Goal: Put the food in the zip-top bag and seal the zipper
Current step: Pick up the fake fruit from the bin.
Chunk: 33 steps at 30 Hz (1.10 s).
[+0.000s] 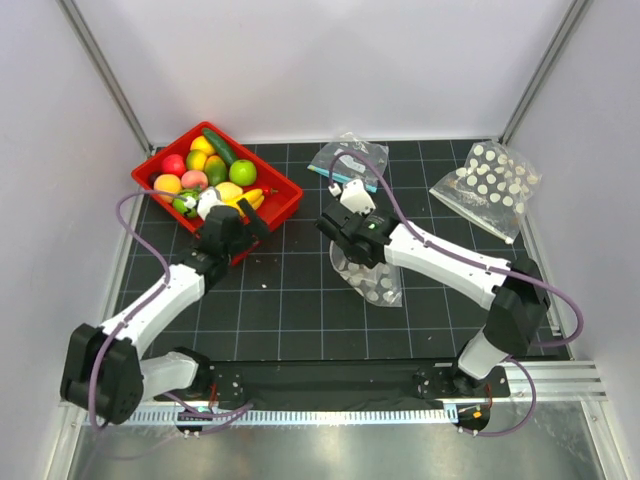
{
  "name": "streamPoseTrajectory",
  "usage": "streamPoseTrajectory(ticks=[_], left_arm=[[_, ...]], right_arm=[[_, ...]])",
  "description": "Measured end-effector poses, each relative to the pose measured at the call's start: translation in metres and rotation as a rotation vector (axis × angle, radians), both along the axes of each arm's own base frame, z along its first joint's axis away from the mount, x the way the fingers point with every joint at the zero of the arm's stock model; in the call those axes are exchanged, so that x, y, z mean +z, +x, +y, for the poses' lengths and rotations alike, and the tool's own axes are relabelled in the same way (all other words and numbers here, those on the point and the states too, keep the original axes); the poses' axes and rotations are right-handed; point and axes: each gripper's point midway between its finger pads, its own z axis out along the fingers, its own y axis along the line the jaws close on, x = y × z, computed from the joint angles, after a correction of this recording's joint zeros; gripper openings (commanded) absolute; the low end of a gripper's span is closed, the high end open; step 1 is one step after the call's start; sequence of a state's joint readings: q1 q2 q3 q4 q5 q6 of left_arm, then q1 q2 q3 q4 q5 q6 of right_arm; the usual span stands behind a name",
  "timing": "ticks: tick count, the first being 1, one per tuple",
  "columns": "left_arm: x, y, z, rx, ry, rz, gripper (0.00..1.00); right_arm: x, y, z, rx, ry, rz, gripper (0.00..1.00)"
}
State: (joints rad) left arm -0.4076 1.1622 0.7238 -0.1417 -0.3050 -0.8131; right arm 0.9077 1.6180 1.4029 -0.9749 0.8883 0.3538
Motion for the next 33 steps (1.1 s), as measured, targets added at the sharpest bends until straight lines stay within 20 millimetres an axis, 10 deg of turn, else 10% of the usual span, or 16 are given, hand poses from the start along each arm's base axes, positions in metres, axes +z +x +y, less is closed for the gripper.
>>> streamPoseTrajectory(ticks=[20,33], left_arm=[[-0.001,0.066,0.067,0.613,-0.225,0.135,1.00],[-0.046,0.097,0.107,0.811,-0.188,0.228,0.95]], right_arm=[[0.015,-0.002,0.005,0.043,0.093,-0.032,0.01],[0.007,-0.012,0.001,0.059,0.121,-0.005,0.01]])
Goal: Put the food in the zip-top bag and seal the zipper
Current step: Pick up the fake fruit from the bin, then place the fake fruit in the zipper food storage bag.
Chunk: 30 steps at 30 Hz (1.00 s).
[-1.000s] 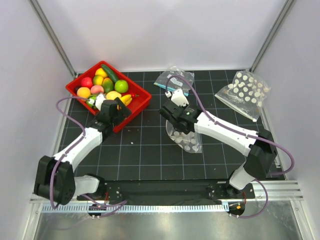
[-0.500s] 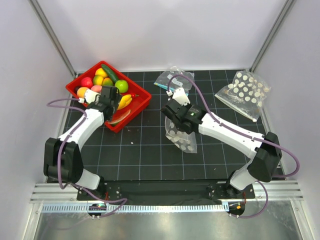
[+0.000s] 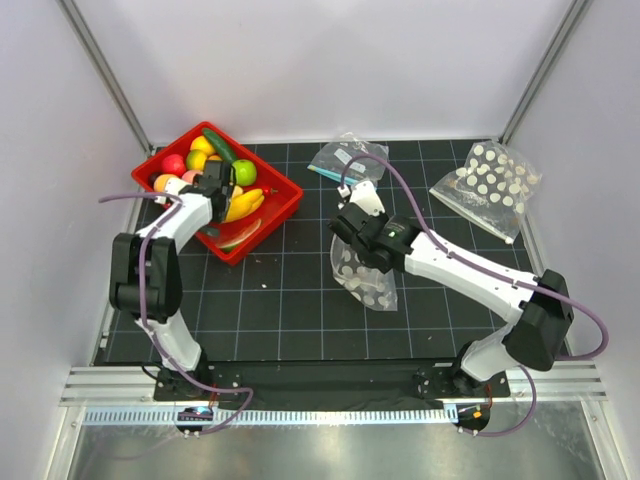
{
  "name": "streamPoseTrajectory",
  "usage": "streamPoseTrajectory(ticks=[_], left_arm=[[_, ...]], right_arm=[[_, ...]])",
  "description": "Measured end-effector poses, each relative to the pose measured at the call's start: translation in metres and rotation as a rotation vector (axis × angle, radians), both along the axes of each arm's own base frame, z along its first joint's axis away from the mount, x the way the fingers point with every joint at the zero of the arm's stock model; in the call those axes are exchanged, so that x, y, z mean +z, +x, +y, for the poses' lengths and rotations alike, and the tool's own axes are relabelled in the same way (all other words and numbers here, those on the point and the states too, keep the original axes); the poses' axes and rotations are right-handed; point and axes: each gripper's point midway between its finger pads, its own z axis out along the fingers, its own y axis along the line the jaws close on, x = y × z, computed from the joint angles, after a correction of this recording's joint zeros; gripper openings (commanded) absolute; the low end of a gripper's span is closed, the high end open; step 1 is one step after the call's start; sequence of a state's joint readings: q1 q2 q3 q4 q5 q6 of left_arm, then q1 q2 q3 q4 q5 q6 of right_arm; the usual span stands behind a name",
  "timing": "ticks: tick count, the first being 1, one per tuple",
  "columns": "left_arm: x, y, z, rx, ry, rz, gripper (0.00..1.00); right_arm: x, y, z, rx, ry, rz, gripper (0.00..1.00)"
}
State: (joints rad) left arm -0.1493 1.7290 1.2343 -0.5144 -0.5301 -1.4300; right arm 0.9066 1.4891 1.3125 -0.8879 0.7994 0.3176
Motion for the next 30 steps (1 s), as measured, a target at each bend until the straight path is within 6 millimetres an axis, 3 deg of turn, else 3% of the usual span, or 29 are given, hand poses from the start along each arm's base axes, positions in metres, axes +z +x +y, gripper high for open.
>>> streamPoseTrajectory(ticks=[3,6,9,10,11,14,15,18,26,30], left_arm=[[-0.014,0.011,0.001,0.005,0.000,0.031,0.94],[-0.028,0.024,-0.001,-0.002,-0.028,0.058,0.77],[-0.036,0.027,0.000,-0.015,-0.047,0.081,0.67],[-0.037,0.026,0.000,-0.016,-0.049,0.086,0.62],[-0.037,0.026,0.001,-0.017,-0.050,0.087,0.48],[-0.035,0.023,0.002,-0.024,-0.054,0.074,0.22],[-0.033,0.020,0.001,-0.033,-0.056,0.074,0.21],[-0.019,0.005,-0.001,-0.064,-0.063,0.056,0.21],[0.062,-0.009,-0.021,-0.208,-0.096,-0.164,0.16],[0.070,-0.028,-0.038,-0.274,-0.148,-0.237,0.09]], right_arm=[[0.002,-0.002,-0.001,0.000,0.012,-0.004,0.01],[0.005,-0.004,-0.003,-0.001,0.028,-0.010,0.01],[0.005,-0.006,-0.006,-0.004,0.038,-0.013,0.01],[0.005,-0.007,-0.006,-0.004,0.040,-0.013,0.01],[0.005,-0.007,-0.007,-0.006,0.041,-0.013,0.01],[0.001,-0.009,-0.008,-0.010,0.039,-0.008,0.01],[0.000,-0.009,-0.009,-0.011,0.038,-0.007,0.01],[-0.002,-0.009,-0.009,-0.013,0.040,-0.007,0.01],[-0.002,-0.009,-0.008,-0.016,0.051,-0.014,0.01],[0.000,-0.009,-0.008,-0.018,0.064,-0.023,0.01]])
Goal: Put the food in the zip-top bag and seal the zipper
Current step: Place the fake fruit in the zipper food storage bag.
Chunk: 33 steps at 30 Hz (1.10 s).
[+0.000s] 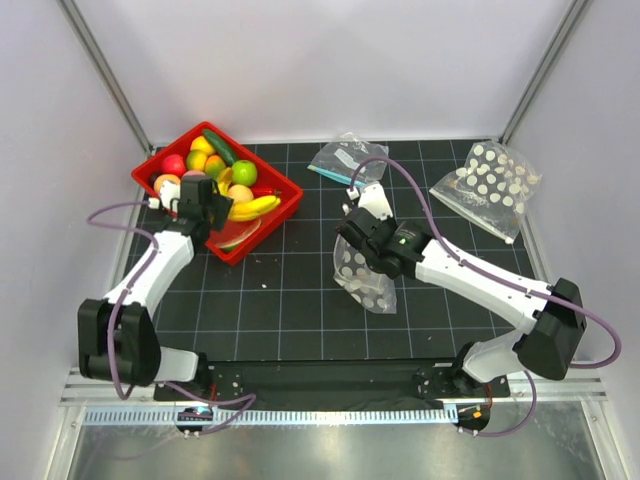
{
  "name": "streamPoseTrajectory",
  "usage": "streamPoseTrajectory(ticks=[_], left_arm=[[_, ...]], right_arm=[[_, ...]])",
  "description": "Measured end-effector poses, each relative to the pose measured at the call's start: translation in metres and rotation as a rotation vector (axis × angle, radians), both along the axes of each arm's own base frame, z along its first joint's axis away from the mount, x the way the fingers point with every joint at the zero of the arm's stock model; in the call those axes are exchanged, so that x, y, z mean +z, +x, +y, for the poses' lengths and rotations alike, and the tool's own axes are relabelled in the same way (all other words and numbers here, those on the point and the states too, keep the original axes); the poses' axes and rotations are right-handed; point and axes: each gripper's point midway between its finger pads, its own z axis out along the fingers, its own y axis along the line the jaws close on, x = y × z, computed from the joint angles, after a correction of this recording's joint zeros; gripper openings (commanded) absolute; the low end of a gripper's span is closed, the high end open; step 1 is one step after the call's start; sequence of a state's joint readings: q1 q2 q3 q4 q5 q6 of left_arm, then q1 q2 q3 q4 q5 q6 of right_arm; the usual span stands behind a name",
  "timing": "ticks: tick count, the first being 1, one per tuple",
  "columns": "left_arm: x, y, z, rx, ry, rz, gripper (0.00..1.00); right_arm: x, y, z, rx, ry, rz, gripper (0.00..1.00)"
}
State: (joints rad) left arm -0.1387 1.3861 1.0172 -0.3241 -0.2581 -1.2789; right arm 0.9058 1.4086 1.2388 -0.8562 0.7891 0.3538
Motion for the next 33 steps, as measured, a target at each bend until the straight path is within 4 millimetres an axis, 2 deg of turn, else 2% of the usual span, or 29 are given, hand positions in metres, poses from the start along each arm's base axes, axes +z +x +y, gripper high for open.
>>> streamPoseTrajectory(ticks=[6,9,13,15,18,21,23,25,30,33], left_arm=[[-0.019,-0.035,-0.028,-0.089,-0.061,-0.036,0.09],[-0.003,-0.052,-0.044,-0.138,-0.057,-0.107,0.08],[0.044,-0.068,-0.071,-0.213,-0.052,-0.293,0.07],[0.056,-0.076,-0.081,-0.239,-0.052,-0.360,0.07],[0.049,-0.088,-0.092,-0.279,-0.045,-0.403,0.02],[0.025,-0.100,-0.095,-0.309,-0.005,-0.401,0.02],[0.018,-0.108,-0.096,-0.328,0.027,-0.416,0.03],[0.024,-0.114,-0.099,-0.349,0.050,-0.452,0.04],[0.058,-0.117,-0.111,-0.399,0.086,-0.587,0.03],[0.066,-0.118,-0.117,-0.431,0.111,-0.625,0.01]], right_arm=[[-0.002,-0.001,0.004,0.011,0.022,0.007,0.01],[-0.003,-0.001,0.006,0.019,0.032,0.016,0.01],[-0.005,-0.002,0.009,0.026,0.043,0.025,0.01],[-0.006,-0.003,0.010,0.029,0.047,0.031,0.01],[-0.009,-0.004,0.012,0.036,0.049,0.044,0.01],[-0.014,-0.005,0.016,0.046,0.053,0.064,0.01],[-0.016,-0.006,0.018,0.053,0.061,0.076,0.01],[-0.017,-0.007,0.020,0.060,0.070,0.086,0.01],[-0.018,-0.008,0.027,0.078,0.093,0.104,0.01],[-0.020,-0.008,0.032,0.086,0.100,0.116,0.01]])
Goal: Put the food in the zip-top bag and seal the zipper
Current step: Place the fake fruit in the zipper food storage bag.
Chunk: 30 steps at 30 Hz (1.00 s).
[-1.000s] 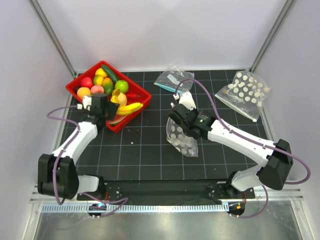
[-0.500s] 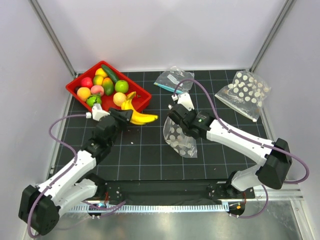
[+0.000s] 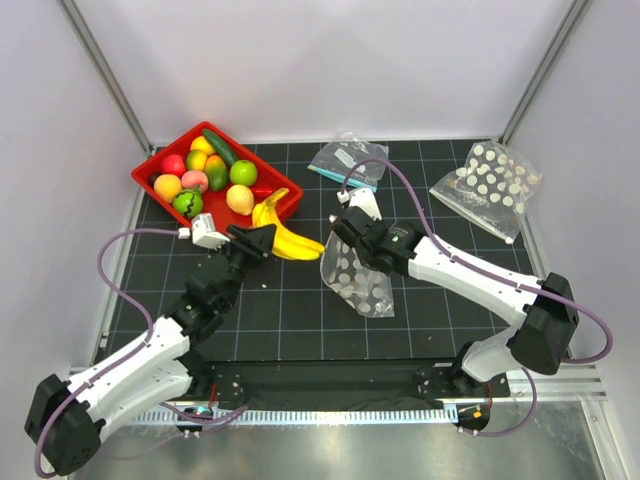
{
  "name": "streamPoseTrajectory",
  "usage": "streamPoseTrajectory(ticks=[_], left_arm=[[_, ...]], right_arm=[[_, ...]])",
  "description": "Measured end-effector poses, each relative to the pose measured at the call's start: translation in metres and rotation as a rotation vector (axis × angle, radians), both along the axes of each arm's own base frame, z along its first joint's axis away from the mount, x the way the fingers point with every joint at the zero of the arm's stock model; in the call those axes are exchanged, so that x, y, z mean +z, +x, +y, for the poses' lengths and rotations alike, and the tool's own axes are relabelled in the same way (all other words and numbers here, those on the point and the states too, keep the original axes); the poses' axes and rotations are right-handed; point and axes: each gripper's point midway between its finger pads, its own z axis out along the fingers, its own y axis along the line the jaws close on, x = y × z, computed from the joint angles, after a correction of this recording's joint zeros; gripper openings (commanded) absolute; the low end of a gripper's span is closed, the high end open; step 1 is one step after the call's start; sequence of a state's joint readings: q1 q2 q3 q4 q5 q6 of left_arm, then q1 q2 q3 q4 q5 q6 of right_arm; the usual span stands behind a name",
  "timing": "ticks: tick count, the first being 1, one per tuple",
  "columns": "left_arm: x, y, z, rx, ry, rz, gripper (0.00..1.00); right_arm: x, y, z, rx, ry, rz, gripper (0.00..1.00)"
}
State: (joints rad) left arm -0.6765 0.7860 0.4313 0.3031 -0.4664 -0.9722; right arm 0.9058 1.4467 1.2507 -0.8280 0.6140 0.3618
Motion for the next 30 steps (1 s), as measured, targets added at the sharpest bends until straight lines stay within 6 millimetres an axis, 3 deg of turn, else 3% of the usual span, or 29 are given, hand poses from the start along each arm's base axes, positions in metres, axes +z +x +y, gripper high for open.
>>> streamPoseTrajectory(ticks=[16,30], left_arm=[[0.007,-0.013,-0.067,-0.210,0.203,-0.148,0.00],[-0.005,-0.032,-0.107,-0.269,0.383,-0.242,0.00]], right_arm=[[0.000,-0.003,0.018,0.034,0.083,0.031,0.01],[0.027,-0.005,0.027,0.015,0.268,0.021,0.01]])
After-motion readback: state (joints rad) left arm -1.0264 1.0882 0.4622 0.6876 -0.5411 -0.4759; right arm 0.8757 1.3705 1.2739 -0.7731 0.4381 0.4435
